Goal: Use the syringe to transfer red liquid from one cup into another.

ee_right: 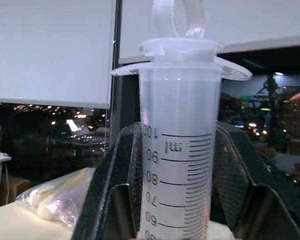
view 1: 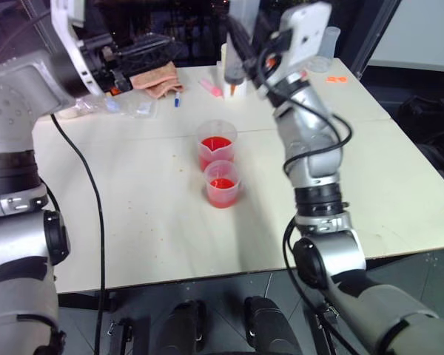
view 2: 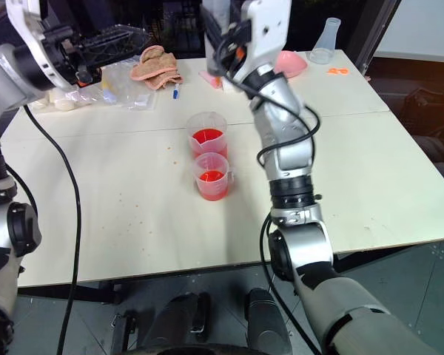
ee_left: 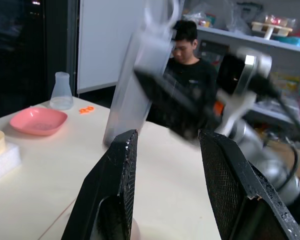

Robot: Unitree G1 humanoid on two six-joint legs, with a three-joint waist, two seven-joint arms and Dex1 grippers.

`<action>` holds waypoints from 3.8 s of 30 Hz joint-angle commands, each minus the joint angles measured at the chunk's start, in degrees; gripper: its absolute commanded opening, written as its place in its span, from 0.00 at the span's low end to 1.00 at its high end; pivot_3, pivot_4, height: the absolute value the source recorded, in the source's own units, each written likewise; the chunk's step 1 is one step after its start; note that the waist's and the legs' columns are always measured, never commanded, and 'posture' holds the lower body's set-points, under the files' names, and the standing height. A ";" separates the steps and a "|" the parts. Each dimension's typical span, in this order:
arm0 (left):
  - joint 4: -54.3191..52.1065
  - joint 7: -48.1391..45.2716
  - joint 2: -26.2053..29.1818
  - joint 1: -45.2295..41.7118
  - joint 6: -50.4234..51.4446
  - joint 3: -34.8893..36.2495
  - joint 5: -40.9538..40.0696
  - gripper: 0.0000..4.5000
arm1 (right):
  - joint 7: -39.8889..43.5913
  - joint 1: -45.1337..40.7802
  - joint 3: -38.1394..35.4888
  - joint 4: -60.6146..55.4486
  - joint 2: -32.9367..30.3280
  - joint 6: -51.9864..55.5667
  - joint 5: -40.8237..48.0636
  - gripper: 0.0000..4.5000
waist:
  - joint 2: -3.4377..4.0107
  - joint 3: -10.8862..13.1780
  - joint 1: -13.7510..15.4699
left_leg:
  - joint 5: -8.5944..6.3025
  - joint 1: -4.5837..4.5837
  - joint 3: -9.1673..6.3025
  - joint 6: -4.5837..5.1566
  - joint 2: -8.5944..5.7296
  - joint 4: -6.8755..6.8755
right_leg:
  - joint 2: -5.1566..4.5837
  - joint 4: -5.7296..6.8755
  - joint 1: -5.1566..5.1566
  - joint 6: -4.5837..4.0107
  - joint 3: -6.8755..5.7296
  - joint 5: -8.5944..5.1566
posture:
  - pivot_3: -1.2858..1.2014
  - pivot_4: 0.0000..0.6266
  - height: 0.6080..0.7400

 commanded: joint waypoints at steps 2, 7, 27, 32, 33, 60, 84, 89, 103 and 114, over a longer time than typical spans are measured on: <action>-1.40 -0.62 1.54 -2.62 1.51 1.40 -0.38 0.45 | -0.77 1.87 2.20 2.62 1.79 -6.98 -1.25 0.31 | 0.00 0.00 0.00 | 0.04 0.00 0.00 -0.07 0.00 0.00 | 0.00 0.00 0.00 0.00 0.00 0.00 | 0.52 0.24 1.00; -1.45 -0.76 1.39 -2.96 2.16 1.25 -0.27 0.45 | -1.12 4.49 3.81 6.20 2.40 -10.18 -2.15 0.31 | 0.00 0.00 0.04 | 0.05 0.01 -0.02 -0.09 0.00 0.02 | 0.01 0.00 0.01 0.00 0.00 0.00 | 0.52 0.24 1.00; 0.74 -8.90 -2.12 3.21 -7.09 -6.99 10.48 0.45 | -1.96 11.34 7.61 7.31 2.57 -12.39 -4.24 0.31 | 0.00 0.00 0.06 | 0.06 0.04 -0.03 -0.10 0.01 0.02 | 0.07 0.04 0.00 -0.02 0.03 -0.01 | 0.52 0.24 1.00; 3.33 -11.15 -3.55 1.70 -9.90 -8.63 13.36 0.45 | -1.36 12.04 8.37 5.74 2.68 -11.57 -4.04 0.31 | 0.00 0.00 0.05 | 0.04 0.04 -0.03 -0.06 0.01 0.03 | 0.07 0.04 0.01 -0.02 0.02 -0.01 | 0.52 0.24 1.00; 4.07 -11.84 -3.57 1.56 -11.02 -9.24 14.26 0.45 | -1.35 12.09 8.44 5.60 2.68 -11.48 -4.04 0.31 | 0.00 0.00 0.05 | 0.03 0.04 -0.04 -0.05 0.01 0.03 | 0.07 0.04 0.01 -0.02 0.02 -0.01 | 0.52 0.24 1.00; 14.84 -15.83 -9.86 -3.84 -19.14 -10.05 21.61 0.45 | 0.54 13.74 10.19 2.25 2.26 -9.51 -4.07 0.31 | 0.00 0.00 0.05 | 0.03 0.04 -0.04 -0.01 0.02 0.08 | 0.13 0.07 0.02 -0.01 0.02 -0.01 | 0.52 0.24 1.00; 19.10 -13.82 -14.43 -5.29 -18.84 -8.46 22.69 0.01 | 0.78 13.92 9.68 1.77 2.66 -6.47 -2.36 0.31 | 0.00 0.00 0.05 | 0.03 0.04 -0.05 -0.01 0.02 0.09 | 0.14 0.09 0.02 -0.01 0.02 -0.01 | 0.52 0.24 1.00; 20.09 -12.48 -14.91 -6.47 -19.42 -7.48 22.84 0.01 | 1.39 14.32 9.94 2.21 3.02 -5.52 -1.79 0.31 | 0.00 0.00 0.05 | 0.03 0.04 -0.05 -0.01 0.02 0.09 | 0.14 0.09 0.02 -0.01 0.02 -0.01 | 0.52 0.24 1.00; 24.63 -9.48 -15.53 -9.87 -22.32 -4.76 22.85 0.01 | 1.76 16.54 10.84 2.35 3.86 -4.47 -1.57 0.31 | 0.00 0.00 0.05 | 0.03 0.04 -0.05 0.00 0.02 0.09 | 0.14 0.11 0.01 -0.01 0.01 -0.01 | 0.52 0.24 1.00; 25.12 -8.69 -15.73 -11.54 -22.17 -3.48 21.90 0.01 | 1.50 17.50 11.50 2.18 4.69 -4.56 -2.10 0.31 | 0.00 0.00 0.05 | 0.03 0.04 -0.05 -0.01 0.02 0.09 | 0.14 0.11 0.01 -0.01 0.02 -0.01 | 0.52 0.24 1.00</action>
